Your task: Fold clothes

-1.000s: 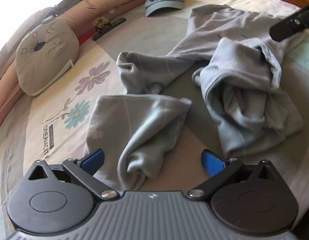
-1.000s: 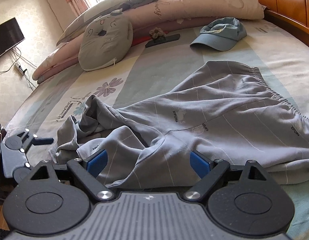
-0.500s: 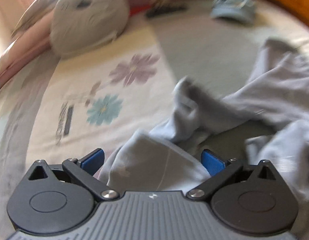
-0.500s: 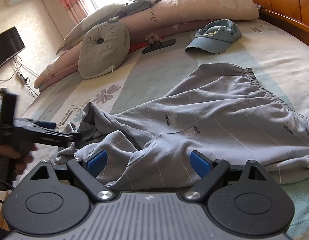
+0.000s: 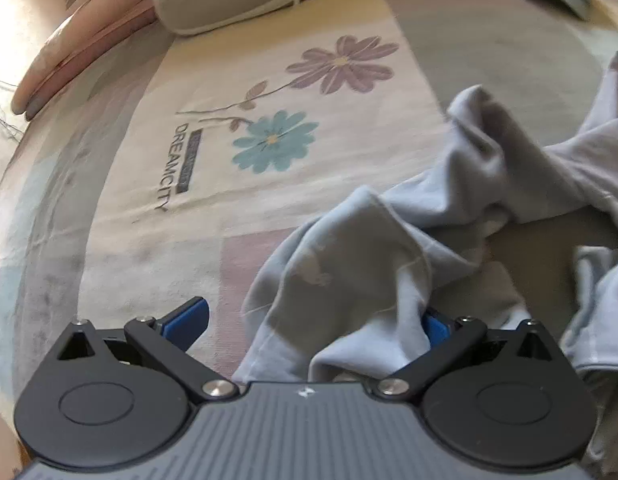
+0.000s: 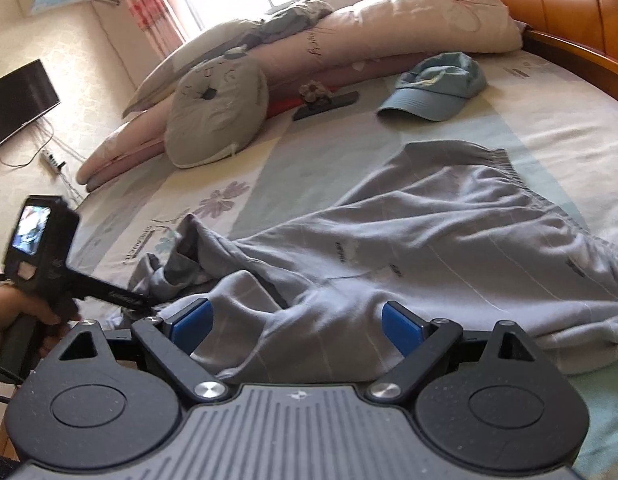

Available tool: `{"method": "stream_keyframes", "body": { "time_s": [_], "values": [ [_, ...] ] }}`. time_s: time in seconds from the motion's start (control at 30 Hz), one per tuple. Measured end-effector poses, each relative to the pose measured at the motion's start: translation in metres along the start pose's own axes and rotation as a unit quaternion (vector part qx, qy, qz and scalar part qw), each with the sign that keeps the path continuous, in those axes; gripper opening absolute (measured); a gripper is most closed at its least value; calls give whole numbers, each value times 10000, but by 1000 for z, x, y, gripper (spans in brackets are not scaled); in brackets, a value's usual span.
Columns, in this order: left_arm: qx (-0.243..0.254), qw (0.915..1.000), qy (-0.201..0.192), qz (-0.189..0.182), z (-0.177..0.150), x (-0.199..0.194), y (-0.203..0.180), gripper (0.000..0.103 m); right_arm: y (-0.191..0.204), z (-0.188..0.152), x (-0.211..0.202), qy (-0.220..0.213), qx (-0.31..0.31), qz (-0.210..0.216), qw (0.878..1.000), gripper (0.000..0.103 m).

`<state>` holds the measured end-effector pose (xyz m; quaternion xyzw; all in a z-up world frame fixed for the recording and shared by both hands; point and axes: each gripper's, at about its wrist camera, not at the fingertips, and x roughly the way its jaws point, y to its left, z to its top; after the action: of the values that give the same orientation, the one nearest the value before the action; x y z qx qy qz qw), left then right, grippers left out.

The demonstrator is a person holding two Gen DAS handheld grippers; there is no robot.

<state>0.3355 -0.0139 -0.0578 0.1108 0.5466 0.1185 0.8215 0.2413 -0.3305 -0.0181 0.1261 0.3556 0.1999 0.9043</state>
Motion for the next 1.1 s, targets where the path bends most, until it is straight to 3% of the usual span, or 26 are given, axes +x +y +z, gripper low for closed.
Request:
{"method": "stream_keyframes", "body": {
  "time_s": [0.13, 0.2, 0.27, 0.37, 0.57, 0.77, 0.87, 1.1],
  "values": [
    [206, 9983, -35, 552, -6, -2, 12, 103, 7, 1, 0, -37, -133, 108, 9998, 95],
    [-1, 9979, 40, 642, -7, -3, 22, 103, 10, 2, 0, -55, -200, 162, 9997, 96],
    [-164, 9991, 24, 389, -4, -3, 24, 102, 12, 3, 1, -69, -218, 232, 9995, 97],
    [18, 9996, 145, 258, -1, 4, 12, 103, 15, 5, 3, -76, -228, 315, 9992, 97],
    [319, 9969, 71, 720, -11, 2, 35, 103, 22, 4, 4, -10, -297, 308, 9991, 97],
    [662, 9883, -50, 1371, -9, 4, 65, 103, 26, -2, 6, 72, -246, 156, 9995, 97],
    [647, 9880, 11, 1403, -9, 10, 83, 103, 32, -2, 8, 57, -216, 96, 9997, 97],
    [505, 9760, -526, 2052, 5, 14, 125, 103, 58, 0, 13, 13, -341, -85, 9994, 97]
  ]
}}
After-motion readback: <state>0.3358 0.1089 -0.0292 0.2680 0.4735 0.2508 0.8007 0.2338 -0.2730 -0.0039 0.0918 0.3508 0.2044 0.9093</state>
